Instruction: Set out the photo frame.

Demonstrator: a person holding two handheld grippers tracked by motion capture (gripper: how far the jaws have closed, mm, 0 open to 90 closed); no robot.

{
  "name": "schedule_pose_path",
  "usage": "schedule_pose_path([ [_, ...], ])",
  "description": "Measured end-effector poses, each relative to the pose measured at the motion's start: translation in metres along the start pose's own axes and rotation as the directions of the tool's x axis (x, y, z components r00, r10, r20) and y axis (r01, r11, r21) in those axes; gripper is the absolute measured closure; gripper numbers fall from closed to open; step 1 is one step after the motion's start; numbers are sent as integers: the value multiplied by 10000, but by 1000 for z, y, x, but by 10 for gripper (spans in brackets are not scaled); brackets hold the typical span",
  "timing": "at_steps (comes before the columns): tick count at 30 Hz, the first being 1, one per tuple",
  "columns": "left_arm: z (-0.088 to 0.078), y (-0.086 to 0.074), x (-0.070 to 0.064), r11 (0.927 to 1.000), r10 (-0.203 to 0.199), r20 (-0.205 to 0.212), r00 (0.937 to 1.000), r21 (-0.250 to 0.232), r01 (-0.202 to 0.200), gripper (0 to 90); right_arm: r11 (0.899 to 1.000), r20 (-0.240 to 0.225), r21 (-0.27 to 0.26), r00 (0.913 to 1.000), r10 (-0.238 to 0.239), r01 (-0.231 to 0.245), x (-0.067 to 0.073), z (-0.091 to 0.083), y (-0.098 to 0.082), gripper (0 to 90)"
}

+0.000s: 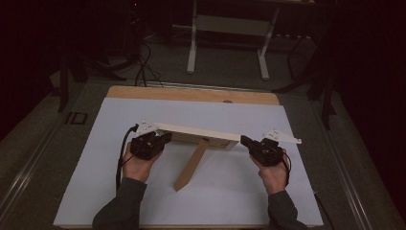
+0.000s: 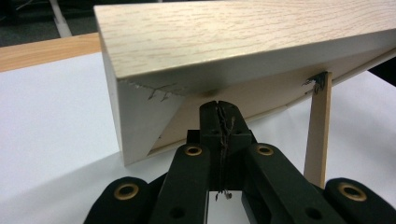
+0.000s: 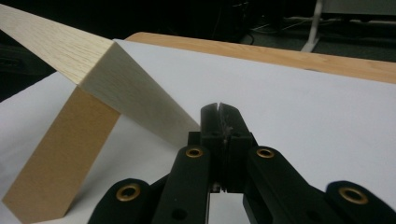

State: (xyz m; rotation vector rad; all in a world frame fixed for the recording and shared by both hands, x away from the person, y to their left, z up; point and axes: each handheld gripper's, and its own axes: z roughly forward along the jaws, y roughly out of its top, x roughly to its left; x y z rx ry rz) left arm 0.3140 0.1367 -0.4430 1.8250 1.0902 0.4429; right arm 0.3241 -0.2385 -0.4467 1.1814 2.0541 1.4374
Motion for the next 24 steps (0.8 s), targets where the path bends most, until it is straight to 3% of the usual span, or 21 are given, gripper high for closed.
schedule_pose_path([
  [10,5,2,-2,9997,153,-126,9998,209,-151,899,9998,-219,-35,9996,-196,195,6,6,3,890],
  [24,9,10,-6,9990,344,-148,9993,300,-339,899,9996,-328,-186,9993,186,-192,-2,15,6,896],
])
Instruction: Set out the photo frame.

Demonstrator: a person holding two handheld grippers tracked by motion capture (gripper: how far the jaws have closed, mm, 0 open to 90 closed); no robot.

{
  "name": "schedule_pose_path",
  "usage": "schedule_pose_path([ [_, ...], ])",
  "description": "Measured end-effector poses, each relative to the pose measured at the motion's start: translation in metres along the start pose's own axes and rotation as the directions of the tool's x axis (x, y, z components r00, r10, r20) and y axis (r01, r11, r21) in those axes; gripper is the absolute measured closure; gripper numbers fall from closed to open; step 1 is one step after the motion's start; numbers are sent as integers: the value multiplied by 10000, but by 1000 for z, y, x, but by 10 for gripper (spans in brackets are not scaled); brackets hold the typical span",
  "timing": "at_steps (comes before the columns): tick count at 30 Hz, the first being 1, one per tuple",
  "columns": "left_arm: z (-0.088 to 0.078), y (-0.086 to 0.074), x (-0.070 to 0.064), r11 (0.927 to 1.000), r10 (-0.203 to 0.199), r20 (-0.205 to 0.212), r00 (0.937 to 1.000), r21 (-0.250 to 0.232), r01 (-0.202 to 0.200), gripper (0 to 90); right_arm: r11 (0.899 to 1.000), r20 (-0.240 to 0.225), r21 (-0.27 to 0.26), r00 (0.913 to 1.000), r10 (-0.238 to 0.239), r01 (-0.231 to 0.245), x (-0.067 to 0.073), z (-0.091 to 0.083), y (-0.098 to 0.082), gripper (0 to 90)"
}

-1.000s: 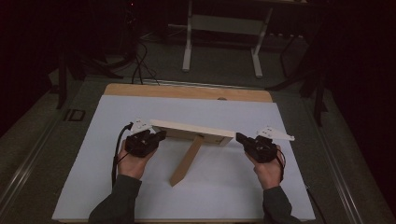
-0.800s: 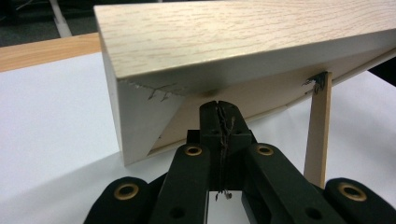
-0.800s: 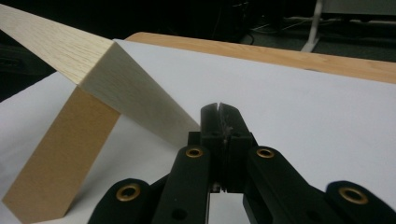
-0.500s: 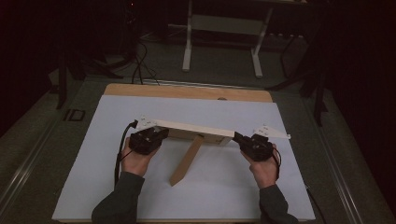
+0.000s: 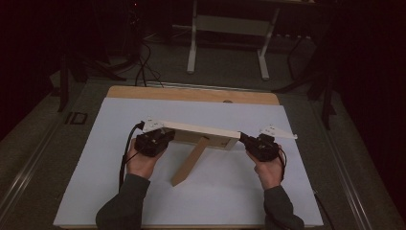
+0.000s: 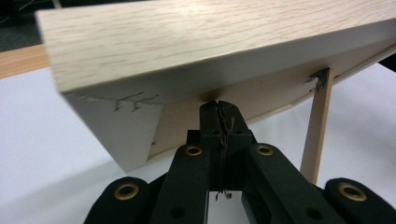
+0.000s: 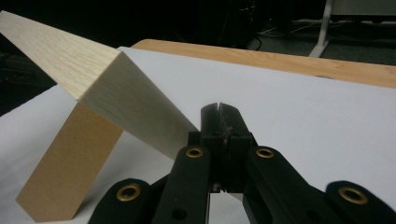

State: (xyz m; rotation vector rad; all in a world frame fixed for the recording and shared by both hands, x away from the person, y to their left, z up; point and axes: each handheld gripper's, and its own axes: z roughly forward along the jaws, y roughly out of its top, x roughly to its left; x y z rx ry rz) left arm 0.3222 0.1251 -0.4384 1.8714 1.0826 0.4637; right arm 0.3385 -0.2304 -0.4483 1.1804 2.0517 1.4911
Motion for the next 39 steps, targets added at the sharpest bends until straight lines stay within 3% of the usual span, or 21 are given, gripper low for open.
schedule_pose_path([
  [11,3,3,-4,9998,179,62,9998,66,-179,899,10000,-92,-50,9999,-50,50,-4,5,3,897],
  [22,6,5,-9,9994,332,169,9993,95,-333,899,9993,-373,-158,9987,348,-354,-6,11,3,898],
  [39,19,15,-27,9970,774,370,9963,61,-776,900,9997,-509,-162,9986,173,-181,0,9,-2,898],
])
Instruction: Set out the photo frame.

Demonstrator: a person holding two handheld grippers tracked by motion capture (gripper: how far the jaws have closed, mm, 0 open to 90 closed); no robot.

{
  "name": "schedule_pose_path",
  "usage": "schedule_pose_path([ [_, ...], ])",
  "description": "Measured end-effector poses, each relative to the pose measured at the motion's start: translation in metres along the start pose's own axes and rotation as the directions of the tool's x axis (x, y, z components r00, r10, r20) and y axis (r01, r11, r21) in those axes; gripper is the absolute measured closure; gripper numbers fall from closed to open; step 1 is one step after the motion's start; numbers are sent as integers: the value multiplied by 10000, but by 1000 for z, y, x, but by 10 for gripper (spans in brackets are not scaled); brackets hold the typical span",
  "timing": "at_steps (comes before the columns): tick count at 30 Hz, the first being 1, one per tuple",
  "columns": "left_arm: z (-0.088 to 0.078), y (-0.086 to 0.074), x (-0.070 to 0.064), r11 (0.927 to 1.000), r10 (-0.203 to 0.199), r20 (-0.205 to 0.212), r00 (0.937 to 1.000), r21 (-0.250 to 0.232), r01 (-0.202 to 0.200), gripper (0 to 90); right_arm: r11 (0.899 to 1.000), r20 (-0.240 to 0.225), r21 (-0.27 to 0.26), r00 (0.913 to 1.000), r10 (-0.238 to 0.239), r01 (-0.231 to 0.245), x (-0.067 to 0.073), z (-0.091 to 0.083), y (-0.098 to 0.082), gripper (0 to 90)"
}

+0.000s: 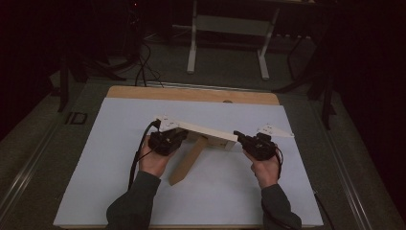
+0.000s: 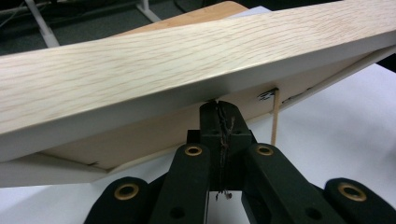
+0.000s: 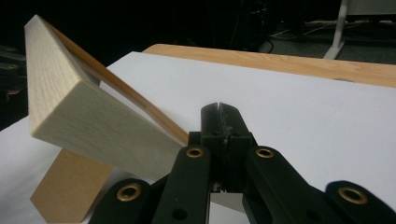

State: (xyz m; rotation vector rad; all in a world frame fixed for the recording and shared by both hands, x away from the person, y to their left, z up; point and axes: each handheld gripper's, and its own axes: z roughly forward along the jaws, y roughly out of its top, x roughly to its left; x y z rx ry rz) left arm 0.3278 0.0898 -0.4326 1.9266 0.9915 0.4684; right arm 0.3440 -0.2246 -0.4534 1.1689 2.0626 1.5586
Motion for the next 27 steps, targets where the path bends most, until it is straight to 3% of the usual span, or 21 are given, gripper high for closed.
schedule_pose_path([
  [16,9,7,-13,9992,357,334,9988,171,-362,900,9999,-62,31,9999,-161,161,3,-1,-3,899],
  [27,15,8,-17,9994,313,586,9978,159,-322,900,9995,-110,61,9995,-308,309,6,-1,-4,899],
])
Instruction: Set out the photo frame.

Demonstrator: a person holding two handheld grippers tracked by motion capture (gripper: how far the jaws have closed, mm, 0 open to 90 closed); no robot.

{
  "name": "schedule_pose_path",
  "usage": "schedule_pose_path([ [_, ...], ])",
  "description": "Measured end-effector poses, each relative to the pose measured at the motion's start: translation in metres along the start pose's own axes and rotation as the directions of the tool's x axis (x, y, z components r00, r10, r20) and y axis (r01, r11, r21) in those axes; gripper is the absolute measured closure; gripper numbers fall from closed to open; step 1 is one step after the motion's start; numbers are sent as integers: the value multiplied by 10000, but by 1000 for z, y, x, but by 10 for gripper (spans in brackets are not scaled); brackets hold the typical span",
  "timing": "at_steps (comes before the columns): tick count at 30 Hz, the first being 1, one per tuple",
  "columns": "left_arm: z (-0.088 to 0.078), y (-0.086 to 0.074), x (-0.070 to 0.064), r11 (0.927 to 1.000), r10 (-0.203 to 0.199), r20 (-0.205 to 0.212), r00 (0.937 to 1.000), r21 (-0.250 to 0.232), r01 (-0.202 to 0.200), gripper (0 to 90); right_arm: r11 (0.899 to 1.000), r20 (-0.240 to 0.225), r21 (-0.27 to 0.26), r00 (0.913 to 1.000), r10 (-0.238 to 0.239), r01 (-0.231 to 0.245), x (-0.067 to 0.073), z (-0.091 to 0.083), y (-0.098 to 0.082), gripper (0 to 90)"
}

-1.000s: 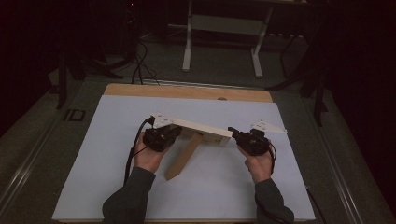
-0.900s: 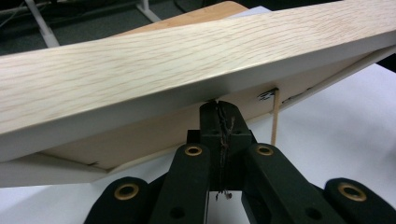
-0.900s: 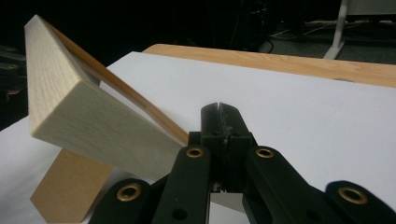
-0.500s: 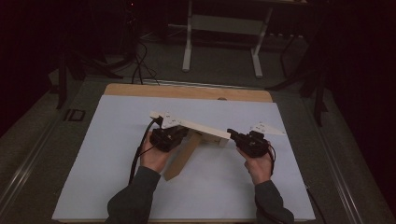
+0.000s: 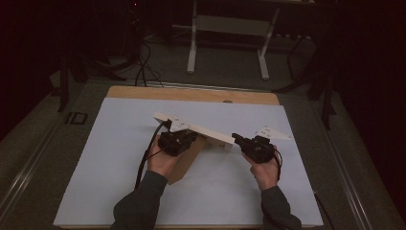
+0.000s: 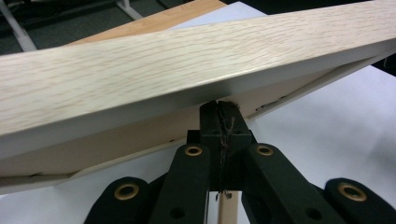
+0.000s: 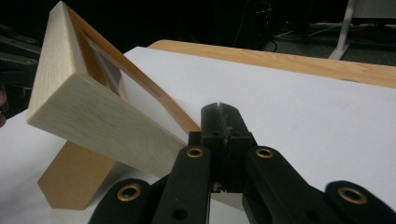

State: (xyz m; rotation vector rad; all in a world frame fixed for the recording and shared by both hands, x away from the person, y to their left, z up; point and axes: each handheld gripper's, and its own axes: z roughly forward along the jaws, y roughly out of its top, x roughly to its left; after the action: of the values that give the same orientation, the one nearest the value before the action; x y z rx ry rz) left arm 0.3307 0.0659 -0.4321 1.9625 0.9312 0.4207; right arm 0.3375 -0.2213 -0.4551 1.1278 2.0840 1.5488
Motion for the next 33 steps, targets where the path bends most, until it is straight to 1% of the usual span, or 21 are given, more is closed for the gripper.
schedule_pose_path([
  [1,0,0,0,10000,37,-60,10000,12,-37,900,10000,-19,8,10000,-6,6,0,0,0,899],
  [6,0,1,0,10000,48,-69,10000,54,-47,900,10000,-75,-24,9999,-67,66,1,-1,1,899],
  [9,0,1,-1,10000,48,28,10000,7,-48,900,10000,-109,-16,9999,-65,65,1,-2,1,899],
  [13,0,4,-4,9997,223,81,9997,60,-223,900,9999,-193,29,9997,-117,117,1,-2,2,899],
  [16,2,5,-6,9996,255,67,9997,91,-256,899,9999,-270,62,9995,-159,161,2,-1,2,899],
  [18,3,6,-6,9996,249,91,9996,90,-250,899,9997,-407,103,9990,-204,208,3,-1,2,899],
  [24,5,7,-8,9994,300,142,9995,144,-302,899,9993,-578,171,9978,-318,329,4,-1,2,899],
  [27,7,6,-8,9996,232,161,9996,129,-234,899,9989,-739,260,9965,-379,399,4,0,2,899],
  [33,7,7,-8,9997,189,152,9997,140,-191,899,9979,-858,354,9950,-509,541,6,0,2,900],
])
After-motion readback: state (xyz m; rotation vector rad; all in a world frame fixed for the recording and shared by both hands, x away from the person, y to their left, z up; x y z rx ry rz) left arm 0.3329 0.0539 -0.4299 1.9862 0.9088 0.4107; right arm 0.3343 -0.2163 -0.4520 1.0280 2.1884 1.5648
